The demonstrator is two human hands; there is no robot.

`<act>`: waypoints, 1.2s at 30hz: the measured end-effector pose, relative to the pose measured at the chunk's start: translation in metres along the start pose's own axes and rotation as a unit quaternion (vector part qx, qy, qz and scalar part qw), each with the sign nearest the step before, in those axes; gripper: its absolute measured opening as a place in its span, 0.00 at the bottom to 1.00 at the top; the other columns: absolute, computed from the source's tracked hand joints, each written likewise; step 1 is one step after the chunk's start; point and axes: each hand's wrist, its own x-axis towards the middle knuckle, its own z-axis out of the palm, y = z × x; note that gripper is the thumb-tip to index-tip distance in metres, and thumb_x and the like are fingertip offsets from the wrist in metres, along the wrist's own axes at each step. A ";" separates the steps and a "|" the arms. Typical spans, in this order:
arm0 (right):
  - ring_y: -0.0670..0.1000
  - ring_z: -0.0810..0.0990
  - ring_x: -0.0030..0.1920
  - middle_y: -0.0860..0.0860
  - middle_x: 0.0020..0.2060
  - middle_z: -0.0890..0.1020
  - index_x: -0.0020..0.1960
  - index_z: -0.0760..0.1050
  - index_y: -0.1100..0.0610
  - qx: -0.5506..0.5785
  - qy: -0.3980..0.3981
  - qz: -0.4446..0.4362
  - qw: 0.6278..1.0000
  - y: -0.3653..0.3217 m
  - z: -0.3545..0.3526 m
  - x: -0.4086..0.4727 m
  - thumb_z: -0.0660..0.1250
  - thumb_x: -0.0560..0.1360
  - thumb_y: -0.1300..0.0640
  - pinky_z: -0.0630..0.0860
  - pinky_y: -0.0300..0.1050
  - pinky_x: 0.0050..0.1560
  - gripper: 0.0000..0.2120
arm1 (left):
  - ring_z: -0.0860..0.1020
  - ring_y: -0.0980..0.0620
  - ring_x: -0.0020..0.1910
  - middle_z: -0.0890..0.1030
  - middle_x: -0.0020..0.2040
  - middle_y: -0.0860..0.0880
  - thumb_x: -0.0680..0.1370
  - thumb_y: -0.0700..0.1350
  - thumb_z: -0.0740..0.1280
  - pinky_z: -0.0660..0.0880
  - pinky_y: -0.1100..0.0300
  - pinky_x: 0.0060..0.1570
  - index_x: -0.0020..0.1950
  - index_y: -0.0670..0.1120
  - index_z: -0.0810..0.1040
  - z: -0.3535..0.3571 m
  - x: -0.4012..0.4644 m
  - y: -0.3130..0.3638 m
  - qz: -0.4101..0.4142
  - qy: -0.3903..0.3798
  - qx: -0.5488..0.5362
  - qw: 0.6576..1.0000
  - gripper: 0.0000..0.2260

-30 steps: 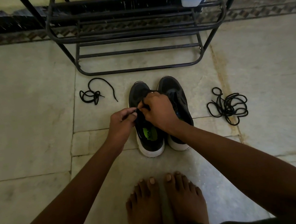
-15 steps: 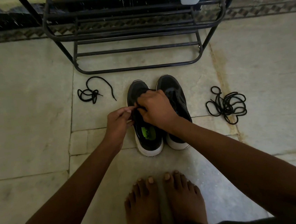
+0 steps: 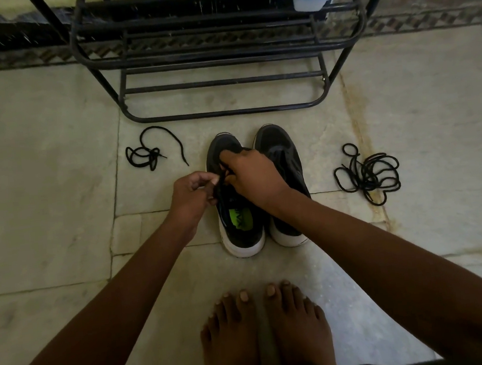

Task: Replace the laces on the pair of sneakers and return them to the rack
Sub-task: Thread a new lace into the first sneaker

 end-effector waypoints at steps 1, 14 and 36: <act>0.62 0.80 0.44 0.57 0.42 0.80 0.51 0.71 0.58 -0.001 -0.003 -0.005 1.000 -0.001 -0.001 -0.001 0.69 0.75 0.62 0.80 0.57 0.41 0.08 | 0.84 0.43 0.51 0.85 0.49 0.43 0.83 0.38 0.66 0.81 0.39 0.57 0.49 0.44 0.82 0.001 0.000 0.001 -0.002 -0.001 0.000 1.000 0.06; 0.58 0.79 0.48 0.57 0.51 0.77 0.55 0.79 0.60 0.008 -0.046 0.084 0.995 -0.008 -0.005 -0.023 0.72 0.76 0.56 0.82 0.56 0.51 0.11 | 0.68 0.55 0.28 0.71 0.34 0.51 0.84 0.40 0.58 0.68 0.59 0.30 0.48 0.48 0.71 -0.039 0.025 0.031 0.087 0.084 -0.057 0.991 0.07; 0.54 0.81 0.40 0.55 0.40 0.83 0.49 0.82 0.59 0.008 -0.060 0.095 0.994 -0.008 -0.002 -0.033 0.66 0.81 0.54 0.82 0.50 0.52 0.10 | 0.63 0.53 0.26 0.67 0.27 0.50 0.88 0.50 0.52 0.65 0.56 0.31 0.40 0.45 0.67 -0.037 -0.005 0.056 0.204 0.006 -0.039 0.978 0.19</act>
